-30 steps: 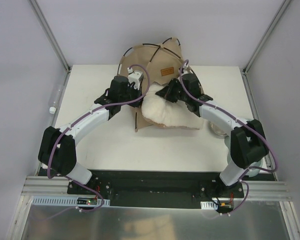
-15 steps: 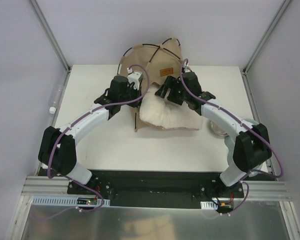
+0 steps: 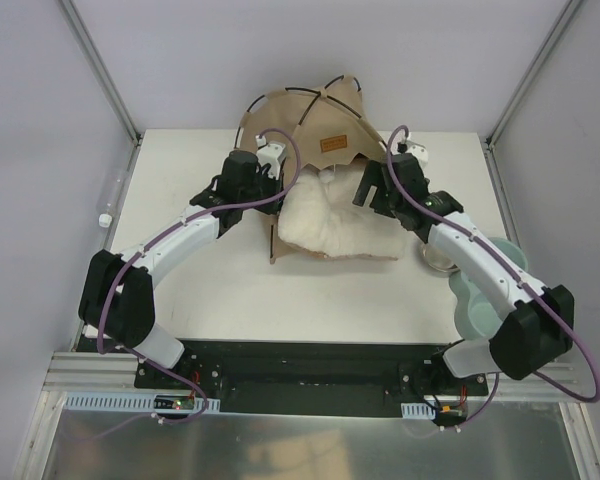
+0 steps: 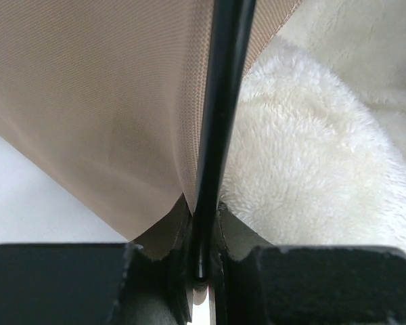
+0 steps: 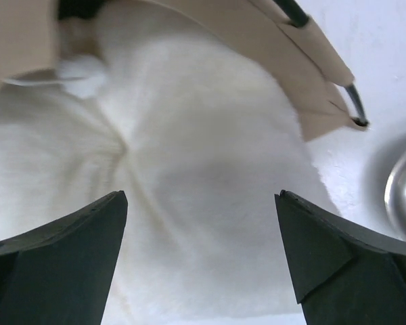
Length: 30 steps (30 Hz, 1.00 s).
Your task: Set up the pet tent
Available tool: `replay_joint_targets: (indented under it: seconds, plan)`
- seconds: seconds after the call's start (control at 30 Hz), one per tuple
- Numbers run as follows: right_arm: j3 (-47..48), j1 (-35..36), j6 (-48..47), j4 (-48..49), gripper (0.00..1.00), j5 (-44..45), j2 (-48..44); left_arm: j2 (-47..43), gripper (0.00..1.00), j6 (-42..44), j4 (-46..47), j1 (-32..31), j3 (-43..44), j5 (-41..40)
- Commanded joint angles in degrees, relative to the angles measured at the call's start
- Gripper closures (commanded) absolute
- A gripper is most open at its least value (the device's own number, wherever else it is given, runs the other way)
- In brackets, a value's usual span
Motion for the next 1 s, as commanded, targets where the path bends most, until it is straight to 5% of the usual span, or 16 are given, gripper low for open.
replay_joint_targets:
  seconds: [0.0,0.17,0.23,0.33,0.37,0.6,0.87,0.97]
  plan:
    - [-1.7,-1.5,-3.9,-4.5,0.01,3.0,5.2,-0.1,1.0,-1.1,1.4,0.4,2.8,-0.4]
    - [-1.1,-1.8,-4.6,-1.7,0.07,-3.2,11.4,0.3,1.0,-1.7,1.4,0.4,2.8,0.3]
    - [-0.3,-1.6,-4.3,0.2,0.35,-3.8,12.4,0.3,1.0,-2.0,1.4,0.4,2.9,0.3]
    - [1.9,-0.8,-5.0,2.3,0.91,-2.3,13.1,0.4,1.0,-2.0,1.3,0.5,3.2,0.7]
    - [3.0,-0.6,-5.7,2.6,1.0,-1.7,13.2,0.5,1.0,-2.0,1.3,0.4,3.3,0.8]
    - [7.1,4.0,-17.9,12.4,1.0,5.6,12.6,0.6,1.0,-2.1,0.8,0.5,3.6,1.2]
    - [0.6,7.5,-37.4,41.2,1.0,12.4,16.7,1.0,1.0,-2.3,0.6,0.4,3.8,1.5]
    - [1.7,7.4,-39.3,43.3,1.0,15.3,22.3,1.3,1.0,-2.4,0.6,0.4,4.1,1.6]
